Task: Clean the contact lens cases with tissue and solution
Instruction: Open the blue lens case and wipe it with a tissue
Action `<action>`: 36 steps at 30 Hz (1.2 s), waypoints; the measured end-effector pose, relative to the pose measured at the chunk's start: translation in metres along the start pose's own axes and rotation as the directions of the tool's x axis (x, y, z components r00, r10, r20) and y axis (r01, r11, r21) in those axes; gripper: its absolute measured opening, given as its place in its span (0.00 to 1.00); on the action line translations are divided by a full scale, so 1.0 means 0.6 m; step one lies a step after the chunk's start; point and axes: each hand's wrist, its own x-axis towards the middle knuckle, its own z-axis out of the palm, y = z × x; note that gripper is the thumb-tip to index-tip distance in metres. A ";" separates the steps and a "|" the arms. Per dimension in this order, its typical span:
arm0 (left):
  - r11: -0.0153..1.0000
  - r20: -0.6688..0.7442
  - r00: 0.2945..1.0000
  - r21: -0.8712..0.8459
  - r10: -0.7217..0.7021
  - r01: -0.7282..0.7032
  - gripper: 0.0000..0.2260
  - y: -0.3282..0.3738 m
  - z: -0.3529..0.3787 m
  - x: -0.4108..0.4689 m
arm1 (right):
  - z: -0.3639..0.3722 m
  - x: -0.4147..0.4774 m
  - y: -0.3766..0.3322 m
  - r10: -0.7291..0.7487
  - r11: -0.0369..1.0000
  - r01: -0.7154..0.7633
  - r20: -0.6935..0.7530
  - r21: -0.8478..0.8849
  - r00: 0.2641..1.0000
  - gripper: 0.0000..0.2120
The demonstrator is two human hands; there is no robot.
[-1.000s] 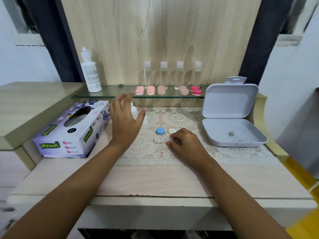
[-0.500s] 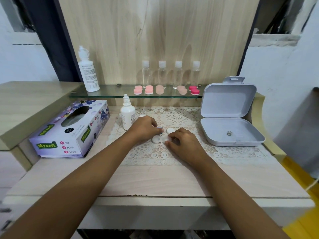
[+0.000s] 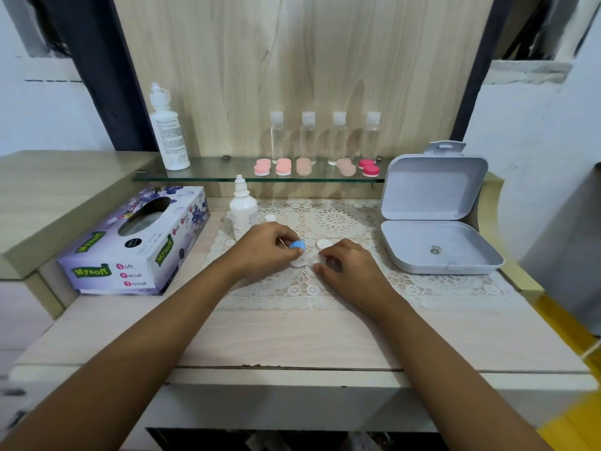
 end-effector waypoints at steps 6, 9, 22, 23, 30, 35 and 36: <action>0.996 0.024 0.996 0.007 0.085 -0.086 0.12 -0.012 0.003 -0.026 | -0.001 -0.001 -0.003 0.007 1.000 -0.007 0.002 0.005 1.000 0.12; 0.993 0.020 0.993 0.002 0.118 -0.118 0.12 -0.016 0.009 -0.028 | -0.001 -0.002 -0.003 0.006 1.000 -0.006 -0.003 0.007 1.000 0.11; 0.989 0.001 0.989 -0.007 0.147 -0.147 0.15 -0.020 0.030 -0.032 | 0.001 0.000 -0.001 0.007 1.000 -0.007 0.013 -0.009 1.000 0.12; 0.990 -0.006 0.990 -0.016 0.142 -0.142 0.14 -0.021 0.031 -0.032 | 0.000 0.000 -0.001 0.006 1.000 -0.006 0.013 -0.009 1.000 0.12; 0.990 -0.079 0.990 -0.073 0.114 -0.120 0.12 -0.023 0.038 -0.031 | 0.003 0.003 0.002 0.013 1.000 -0.012 0.021 -0.027 1.000 0.12; 0.988 -0.023 0.997 -0.130 0.076 -0.078 0.19 -0.029 0.036 -0.031 | 0.001 0.003 0.002 0.006 0.999 -0.006 0.027 -0.032 1.000 0.13; 0.990 -0.026 0.998 -0.131 0.058 -0.060 0.20 -0.028 0.037 -0.031 | 0.001 0.003 0.002 0.005 1.000 -0.004 0.027 -0.031 1.000 0.13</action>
